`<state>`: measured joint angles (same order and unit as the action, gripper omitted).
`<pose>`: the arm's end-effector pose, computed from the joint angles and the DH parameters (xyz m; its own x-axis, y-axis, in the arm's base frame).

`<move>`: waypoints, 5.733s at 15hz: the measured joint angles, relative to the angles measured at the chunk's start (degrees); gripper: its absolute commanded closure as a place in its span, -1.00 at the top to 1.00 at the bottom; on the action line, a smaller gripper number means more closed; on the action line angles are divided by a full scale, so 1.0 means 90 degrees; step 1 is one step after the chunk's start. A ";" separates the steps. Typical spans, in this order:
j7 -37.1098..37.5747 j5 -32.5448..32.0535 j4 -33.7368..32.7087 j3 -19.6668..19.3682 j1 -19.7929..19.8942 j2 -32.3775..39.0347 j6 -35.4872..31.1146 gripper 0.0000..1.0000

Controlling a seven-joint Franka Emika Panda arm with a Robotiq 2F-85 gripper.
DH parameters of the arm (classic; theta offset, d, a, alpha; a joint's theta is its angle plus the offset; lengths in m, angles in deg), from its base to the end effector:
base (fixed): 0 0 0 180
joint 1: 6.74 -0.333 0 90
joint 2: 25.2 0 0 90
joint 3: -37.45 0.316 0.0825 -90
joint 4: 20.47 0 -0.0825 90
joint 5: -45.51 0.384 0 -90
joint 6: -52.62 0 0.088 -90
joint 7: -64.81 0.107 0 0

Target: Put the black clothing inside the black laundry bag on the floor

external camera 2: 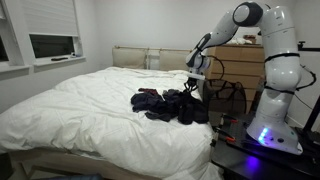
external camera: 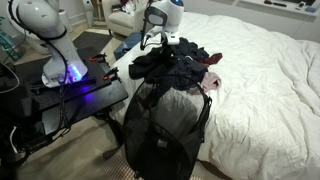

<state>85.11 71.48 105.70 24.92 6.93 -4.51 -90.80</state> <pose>0.4913 -0.2468 0.2155 0.3941 -0.9105 -0.1253 -0.9157 -0.3774 -0.1377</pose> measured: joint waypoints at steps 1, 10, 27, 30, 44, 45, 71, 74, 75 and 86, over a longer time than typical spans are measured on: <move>0.0000 -0.0046 0.0023 -0.0007 -0.0001 -0.0236 0.0017 -0.97; 0.0047 -0.0828 0.0153 -0.0265 0.0027 -0.2400 0.0446 -0.97; 0.2689 -0.3754 0.0153 -0.0017 0.1161 -0.3846 -0.1221 -0.97; 0.2847 -0.3533 0.0012 -0.0004 0.1209 -0.4008 -0.1075 -0.97; 0.3041 -0.2705 -0.1590 -0.0324 0.1353 -0.4261 0.1361 -0.97; 0.3338 -0.2971 -0.1665 -0.0328 0.1471 -0.4261 0.1362 -0.97; 0.5316 -0.7313 -0.2923 -0.1064 0.1751 -0.2591 0.5485 -0.97; 0.5316 -0.7310 -0.3126 -0.1147 0.1724 -0.2206 0.5409 -0.97; 0.5315 -0.7303 -0.3176 -0.1169 0.1698 -0.2099 0.5316 -0.97; 0.3857 -0.5737 -0.3044 -0.1499 0.1780 -0.0839 0.2949 -0.97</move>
<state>119.82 19.85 78.30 11.43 22.95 -12.06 -64.26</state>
